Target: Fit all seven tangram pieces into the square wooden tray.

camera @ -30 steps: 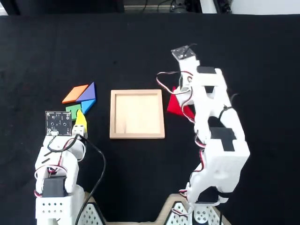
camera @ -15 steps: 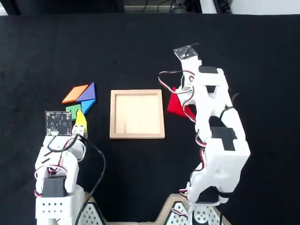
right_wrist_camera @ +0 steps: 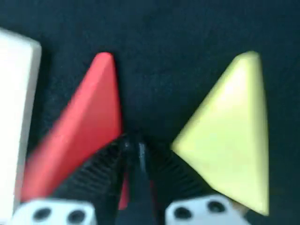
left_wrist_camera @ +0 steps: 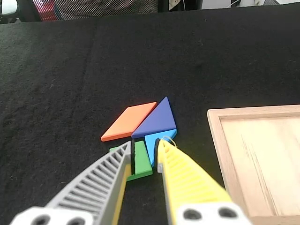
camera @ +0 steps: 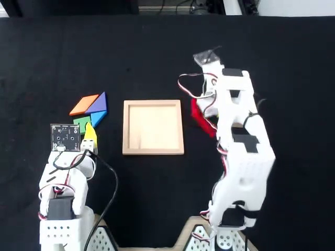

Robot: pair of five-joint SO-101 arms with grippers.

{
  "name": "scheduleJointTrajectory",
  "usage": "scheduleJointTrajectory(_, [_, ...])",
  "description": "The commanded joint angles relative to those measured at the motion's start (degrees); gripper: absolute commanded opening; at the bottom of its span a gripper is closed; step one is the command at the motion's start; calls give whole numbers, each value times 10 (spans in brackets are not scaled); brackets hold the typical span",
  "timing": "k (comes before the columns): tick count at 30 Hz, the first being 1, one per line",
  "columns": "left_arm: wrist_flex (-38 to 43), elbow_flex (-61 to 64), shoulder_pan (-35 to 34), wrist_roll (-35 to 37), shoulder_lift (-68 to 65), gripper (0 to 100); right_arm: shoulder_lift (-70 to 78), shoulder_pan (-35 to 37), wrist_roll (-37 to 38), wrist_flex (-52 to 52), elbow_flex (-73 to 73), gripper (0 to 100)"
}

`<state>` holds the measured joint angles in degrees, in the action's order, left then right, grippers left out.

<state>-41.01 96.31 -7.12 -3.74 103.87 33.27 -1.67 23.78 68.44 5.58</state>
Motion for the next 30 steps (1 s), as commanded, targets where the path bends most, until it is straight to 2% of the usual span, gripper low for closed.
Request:
scheduleJointTrajectory(1, [4, 10, 6, -4, -1, 105, 39, -3, 7, 56, 69, 18])
scheduleJointTrajectory(8, [4, 10, 6, -4, -1, 105, 80, 9, 7, 113, 125, 18])
scheduleJointTrajectory(13, [4, 10, 6, -4, -1, 105, 29, 1, 3, 134, 130, 11])
scheduleJointTrajectory(16, [4, 10, 6, -4, -1, 105, -22, -10, -18, 109, 87, 11])
scheduleJointTrajectory(19, [4, 10, 12, -4, -1, 105, -43, -6, -16, 40, 19, 11])
scheduleJointTrajectory(23, [4, 10, 14, -4, -1, 105, -46, 22, 7, 6, -31, 11])
scheduleJointTrajectory(30, [4, 10, 14, -4, -1, 105, -47, 84, 11, 49, -35, 11])
